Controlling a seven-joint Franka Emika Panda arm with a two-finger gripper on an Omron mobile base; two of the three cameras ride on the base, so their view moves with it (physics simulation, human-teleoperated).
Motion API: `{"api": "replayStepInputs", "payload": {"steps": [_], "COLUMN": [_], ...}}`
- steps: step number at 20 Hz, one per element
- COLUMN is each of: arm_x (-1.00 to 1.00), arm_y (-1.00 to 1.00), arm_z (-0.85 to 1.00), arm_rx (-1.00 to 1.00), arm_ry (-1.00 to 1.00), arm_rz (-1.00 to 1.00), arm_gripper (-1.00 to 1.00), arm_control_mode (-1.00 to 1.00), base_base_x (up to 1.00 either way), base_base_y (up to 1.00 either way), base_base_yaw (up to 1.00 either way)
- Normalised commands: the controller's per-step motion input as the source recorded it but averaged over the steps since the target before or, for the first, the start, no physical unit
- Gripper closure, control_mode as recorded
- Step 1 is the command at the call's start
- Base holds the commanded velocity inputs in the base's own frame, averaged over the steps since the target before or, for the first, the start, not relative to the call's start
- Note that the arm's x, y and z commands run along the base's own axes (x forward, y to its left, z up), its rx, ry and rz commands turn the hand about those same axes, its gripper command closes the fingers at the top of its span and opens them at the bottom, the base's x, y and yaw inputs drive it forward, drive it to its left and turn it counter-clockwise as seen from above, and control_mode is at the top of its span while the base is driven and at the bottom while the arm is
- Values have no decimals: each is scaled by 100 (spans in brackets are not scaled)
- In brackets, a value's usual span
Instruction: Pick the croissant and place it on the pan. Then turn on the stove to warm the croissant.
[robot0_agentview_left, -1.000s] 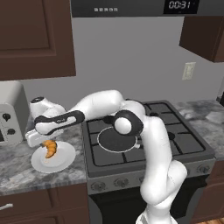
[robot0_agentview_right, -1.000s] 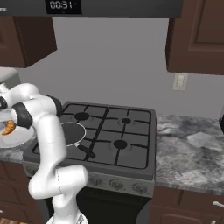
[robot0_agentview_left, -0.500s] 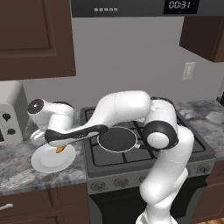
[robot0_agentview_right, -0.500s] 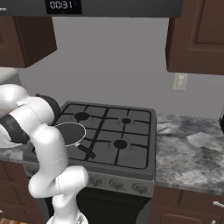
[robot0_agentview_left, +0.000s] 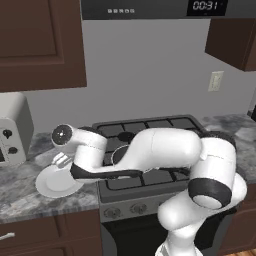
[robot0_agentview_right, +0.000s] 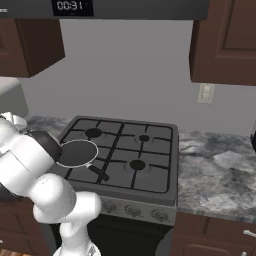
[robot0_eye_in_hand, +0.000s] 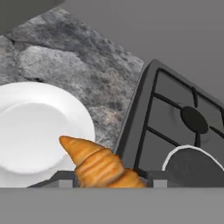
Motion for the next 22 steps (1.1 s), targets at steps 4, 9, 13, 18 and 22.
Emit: {"api": "replayStepInputs", "payload": {"steps": [4,9,13,18,22], "arm_x": [-44,-29,-14,-21,0], "arm_y": [-93,-40,-100,-79,-26], "arm_z": [46,10,5,9,0], "arm_rx": [1,2,9,11,0], "arm_ry": [-17,-6,-1,-3,0], "arm_rz": [0,-2,0,0,0], "arm_gripper": [100,100,100,100,100], "arm_control_mode": [-100,-100,-100,-100,-100], "base_base_x": [0,0,0,0,0], "base_base_y": [0,0,0,0,0], "base_base_yaw": [0,0,0,0,0]}}
